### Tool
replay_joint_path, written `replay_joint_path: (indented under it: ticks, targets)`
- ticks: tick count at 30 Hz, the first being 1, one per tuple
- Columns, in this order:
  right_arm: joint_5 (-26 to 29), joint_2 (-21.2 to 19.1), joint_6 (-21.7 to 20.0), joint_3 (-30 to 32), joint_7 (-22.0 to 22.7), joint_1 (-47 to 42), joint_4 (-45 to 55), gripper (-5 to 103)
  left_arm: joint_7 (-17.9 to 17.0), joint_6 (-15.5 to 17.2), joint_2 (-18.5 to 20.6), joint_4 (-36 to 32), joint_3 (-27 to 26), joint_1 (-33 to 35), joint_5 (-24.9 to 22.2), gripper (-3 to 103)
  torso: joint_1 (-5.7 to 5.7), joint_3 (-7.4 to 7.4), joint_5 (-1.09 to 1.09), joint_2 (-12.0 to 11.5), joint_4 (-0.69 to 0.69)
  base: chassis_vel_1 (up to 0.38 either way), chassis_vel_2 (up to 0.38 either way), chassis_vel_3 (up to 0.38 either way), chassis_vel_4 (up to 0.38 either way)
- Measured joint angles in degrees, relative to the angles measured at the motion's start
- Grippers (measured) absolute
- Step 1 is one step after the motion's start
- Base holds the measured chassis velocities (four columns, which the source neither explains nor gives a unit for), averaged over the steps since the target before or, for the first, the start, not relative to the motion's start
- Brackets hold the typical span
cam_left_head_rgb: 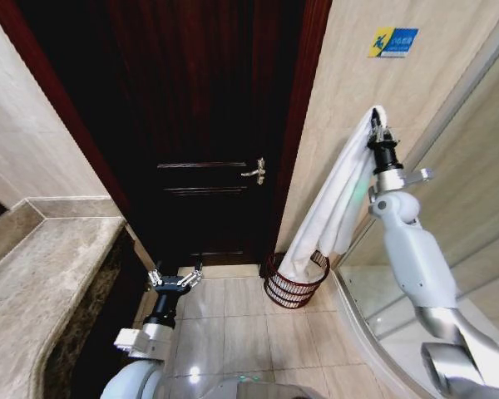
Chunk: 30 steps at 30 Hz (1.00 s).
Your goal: Discard the used towel into the hamper.
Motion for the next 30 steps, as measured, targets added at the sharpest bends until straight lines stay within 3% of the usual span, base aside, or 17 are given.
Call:
replay_joint_path:
  ticks: [21, 30]
  targets:
    - [-0.7, 0.5, 2.1, 2.8, -1.4, -6.4, 0.1, 5, 0.0, 0.0, 0.0, 0.0, 0.0, 0.0, 0.0, 100, 0.03, 0.04, 0.00, 0.1, 0.00, 0.000, 0.000, 0.000, 0.000]
    - [-3.4, 3.6, 4.2, 3.4, -2.4, -8.0, -4.1, 5, 0.0, 0.0, 0.0, 0.0, 0.0, 0.0, 0.0, 100, 0.04, 0.05, 0.01, 0.1, 0.00, 0.000, 0.000, 0.000, 0.000]
